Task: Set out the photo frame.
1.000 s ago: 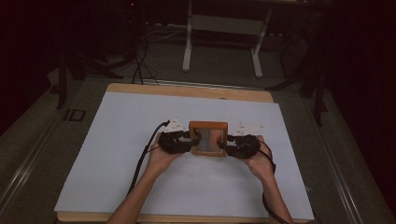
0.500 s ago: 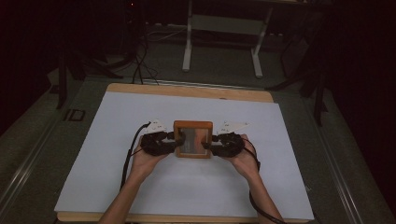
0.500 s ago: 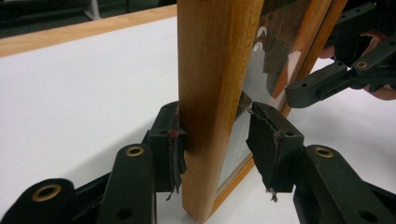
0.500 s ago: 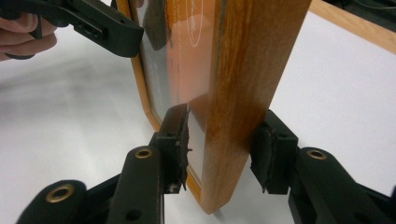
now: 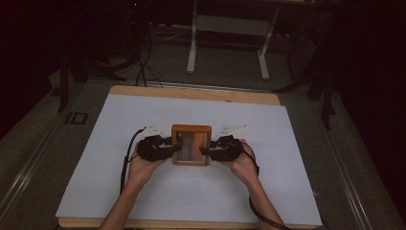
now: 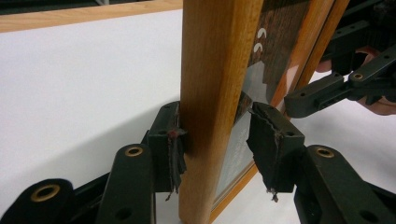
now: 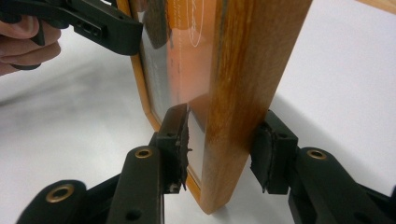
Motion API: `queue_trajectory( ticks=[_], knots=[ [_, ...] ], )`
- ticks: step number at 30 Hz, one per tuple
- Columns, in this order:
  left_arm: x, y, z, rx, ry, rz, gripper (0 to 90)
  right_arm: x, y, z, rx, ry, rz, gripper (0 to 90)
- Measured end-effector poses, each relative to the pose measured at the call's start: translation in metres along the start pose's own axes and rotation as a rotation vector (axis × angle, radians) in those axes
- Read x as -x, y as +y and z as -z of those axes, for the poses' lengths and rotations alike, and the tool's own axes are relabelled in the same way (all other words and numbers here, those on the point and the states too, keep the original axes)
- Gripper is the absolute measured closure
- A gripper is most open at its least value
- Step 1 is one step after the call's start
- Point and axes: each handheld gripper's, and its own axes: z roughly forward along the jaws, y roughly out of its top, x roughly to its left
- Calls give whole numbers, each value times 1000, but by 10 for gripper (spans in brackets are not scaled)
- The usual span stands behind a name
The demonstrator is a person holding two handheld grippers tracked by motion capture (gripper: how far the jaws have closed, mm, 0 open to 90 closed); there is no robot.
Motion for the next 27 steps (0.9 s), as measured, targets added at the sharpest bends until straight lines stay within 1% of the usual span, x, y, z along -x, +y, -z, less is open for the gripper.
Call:
queue_trajectory(
  ticks=[5, 8, 15, 18, 27],
  knots=[
    [-1, 0, 1, 1, 0, 23, 554, 1, -1, -2, 2, 12, -21, 593],
    [-1, 0, 2, -3, 5, 26, 555, 2, -1, -3, 4, 24, -31, 593],
    [-4, -2, 4, 5, 7, 53, 554, 1, 0, -7, 8, 30, -39, 592],
    [-6, -2, 5, 11, 0, 70, 555, 0, 1, -7, 12, 36, -51, 593],
    [-5, -1, 1, 14, -21, 86, 558, 3, -1, -2, 19, 37, -70, 594]
  ],
)
